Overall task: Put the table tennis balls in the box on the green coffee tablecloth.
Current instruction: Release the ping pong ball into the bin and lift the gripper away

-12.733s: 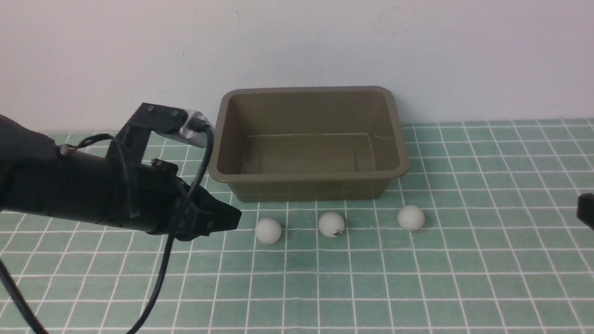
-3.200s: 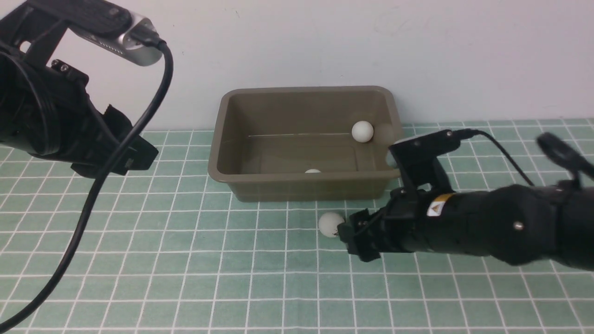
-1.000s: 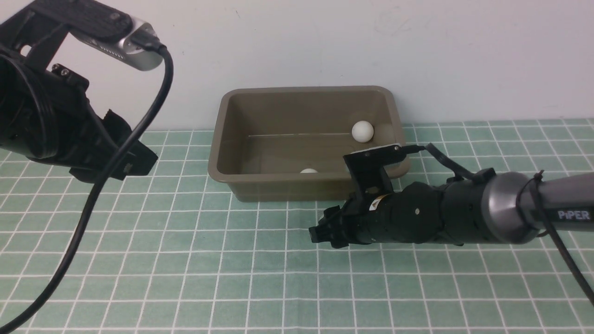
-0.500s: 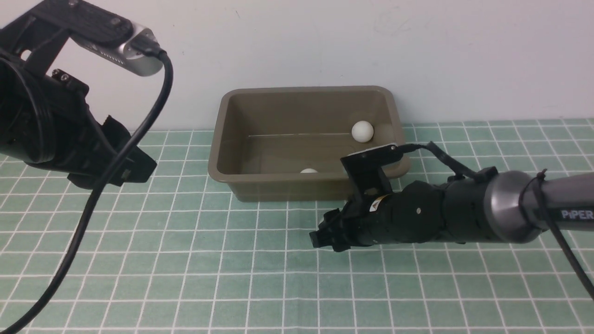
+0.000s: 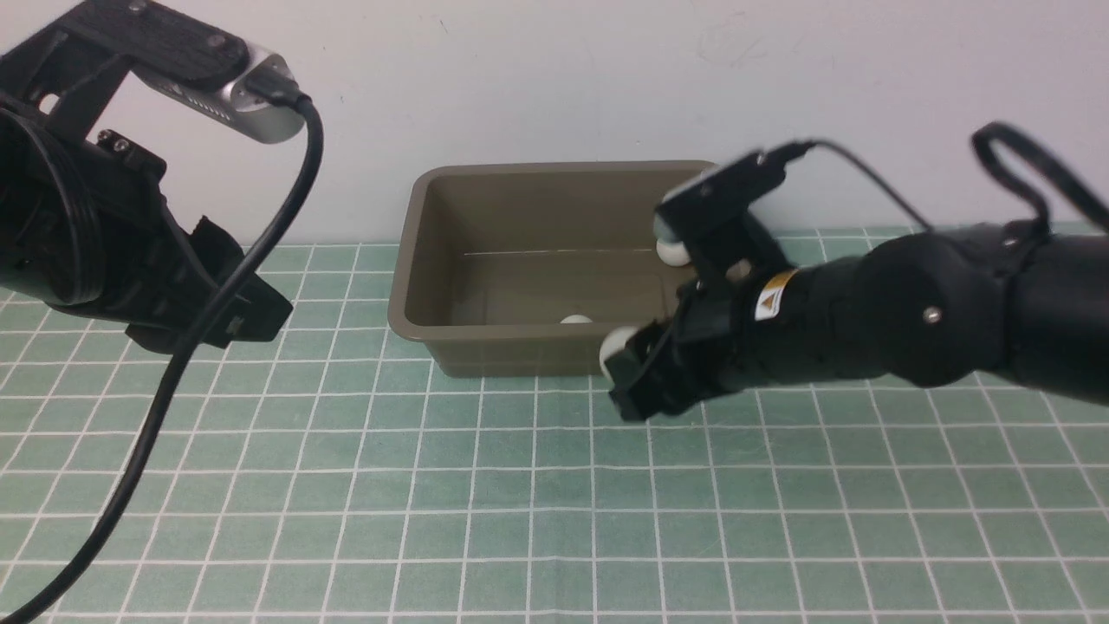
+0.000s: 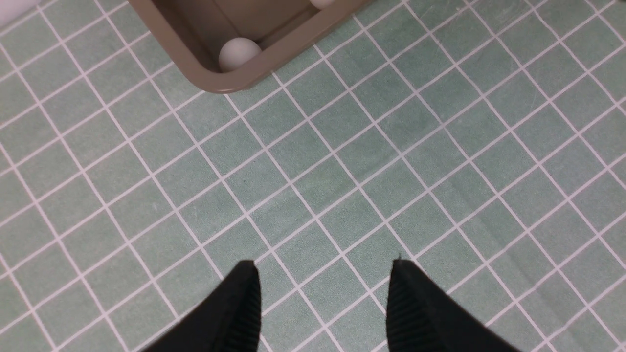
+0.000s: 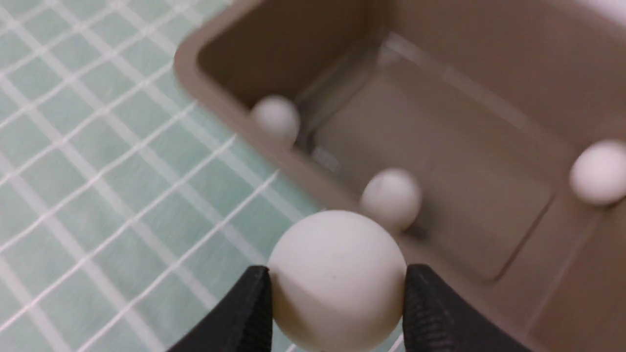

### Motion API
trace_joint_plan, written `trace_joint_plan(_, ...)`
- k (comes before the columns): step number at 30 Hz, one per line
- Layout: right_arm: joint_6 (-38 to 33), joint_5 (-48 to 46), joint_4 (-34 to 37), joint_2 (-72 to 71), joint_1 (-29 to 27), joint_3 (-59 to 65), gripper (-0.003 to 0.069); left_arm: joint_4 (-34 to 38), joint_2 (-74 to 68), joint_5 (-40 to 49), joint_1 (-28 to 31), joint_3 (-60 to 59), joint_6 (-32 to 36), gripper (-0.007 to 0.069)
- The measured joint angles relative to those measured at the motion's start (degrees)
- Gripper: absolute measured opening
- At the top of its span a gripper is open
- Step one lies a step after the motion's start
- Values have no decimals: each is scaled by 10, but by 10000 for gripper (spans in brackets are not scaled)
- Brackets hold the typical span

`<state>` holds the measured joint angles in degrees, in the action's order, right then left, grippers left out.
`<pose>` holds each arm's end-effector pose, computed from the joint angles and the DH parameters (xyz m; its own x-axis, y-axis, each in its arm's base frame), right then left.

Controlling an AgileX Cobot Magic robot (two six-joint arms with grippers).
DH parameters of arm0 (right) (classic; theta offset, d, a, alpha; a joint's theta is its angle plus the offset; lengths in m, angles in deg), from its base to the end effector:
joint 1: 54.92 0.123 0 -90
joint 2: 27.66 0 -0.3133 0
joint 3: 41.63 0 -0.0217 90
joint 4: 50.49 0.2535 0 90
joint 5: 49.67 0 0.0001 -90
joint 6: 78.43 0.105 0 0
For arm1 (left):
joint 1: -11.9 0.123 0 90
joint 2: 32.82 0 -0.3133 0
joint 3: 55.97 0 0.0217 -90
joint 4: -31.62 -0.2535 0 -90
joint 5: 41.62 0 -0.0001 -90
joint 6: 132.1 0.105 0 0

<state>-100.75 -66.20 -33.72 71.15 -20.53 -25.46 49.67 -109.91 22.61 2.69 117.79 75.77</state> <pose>0.2972 0.2139 0.2767 -0.4701 -0.4523 -0.7579 -0.6689 0.7428 -0.0284 0.2272 -0.0665 0.3953 -0.6699 0.4383 -0.5993 0.5666 0.8234 -0.0312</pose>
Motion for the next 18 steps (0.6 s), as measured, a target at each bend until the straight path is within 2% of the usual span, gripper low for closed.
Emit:
trace_joint_plan(4,-12,46,-5,26,-23,-14,316,1,0,0,0,0,0,324)
trace_joint_plan(11,-24,56,-5,148,-81,-120,316,1,0,0,0,0,0,324)
trace_joint_plan(18,-28,27,-3,201,-90,-187,316,1,0,0,0,0,0,324)
